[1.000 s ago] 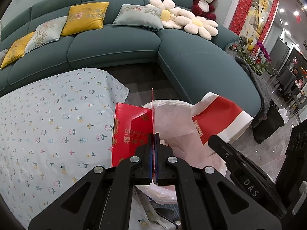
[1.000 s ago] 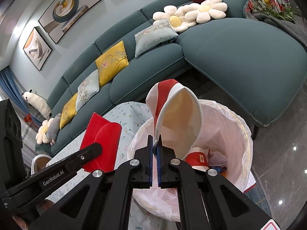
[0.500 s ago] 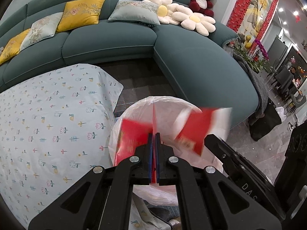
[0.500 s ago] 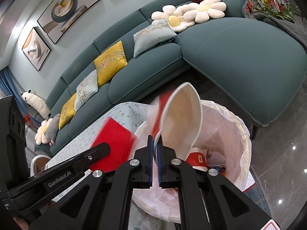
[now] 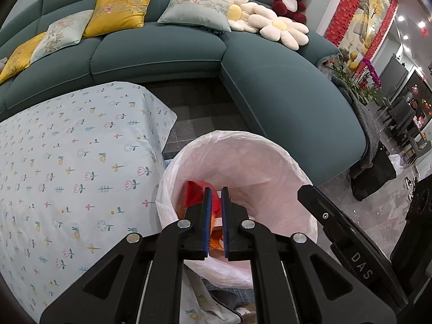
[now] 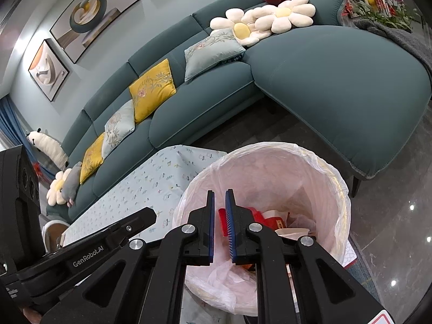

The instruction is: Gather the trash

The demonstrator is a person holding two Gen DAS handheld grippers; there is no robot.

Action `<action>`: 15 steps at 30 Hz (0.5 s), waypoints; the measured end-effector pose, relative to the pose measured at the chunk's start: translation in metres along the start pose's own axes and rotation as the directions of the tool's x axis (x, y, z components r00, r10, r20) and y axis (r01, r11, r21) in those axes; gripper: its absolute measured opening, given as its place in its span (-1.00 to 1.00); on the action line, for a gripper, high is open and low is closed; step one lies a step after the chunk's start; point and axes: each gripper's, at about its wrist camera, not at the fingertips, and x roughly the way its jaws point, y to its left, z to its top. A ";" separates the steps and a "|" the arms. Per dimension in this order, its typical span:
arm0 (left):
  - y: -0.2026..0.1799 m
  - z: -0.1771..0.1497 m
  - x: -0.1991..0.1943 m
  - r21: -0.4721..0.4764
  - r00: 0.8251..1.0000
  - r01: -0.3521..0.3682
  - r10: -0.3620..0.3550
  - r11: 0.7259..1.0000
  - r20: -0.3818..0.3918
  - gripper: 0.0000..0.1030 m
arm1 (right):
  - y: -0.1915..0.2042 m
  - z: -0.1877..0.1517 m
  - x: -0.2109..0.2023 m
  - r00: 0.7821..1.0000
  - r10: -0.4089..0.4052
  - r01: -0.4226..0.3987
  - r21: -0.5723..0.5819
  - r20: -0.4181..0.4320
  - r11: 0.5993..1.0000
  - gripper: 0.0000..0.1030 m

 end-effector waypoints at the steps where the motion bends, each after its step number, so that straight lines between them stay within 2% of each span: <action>1: 0.001 -0.001 -0.001 -0.003 1.000 -0.003 0.003 1.000 0.000 -0.88 | 0.001 0.000 0.000 1.000 -0.002 0.002 -0.003 -0.001 1.000 -0.75; 14: 0.020 -0.009 -0.024 -0.033 0.999 -0.027 0.028 0.999 0.025 -0.88 | 0.015 -0.009 -0.002 0.999 -0.043 0.042 -0.057 -0.016 0.997 -0.51; 15: 0.022 -0.010 -0.027 -0.034 0.999 -0.032 0.033 0.999 0.028 -0.88 | 0.018 -0.010 -0.003 0.999 -0.048 0.046 -0.069 -0.014 0.997 -0.44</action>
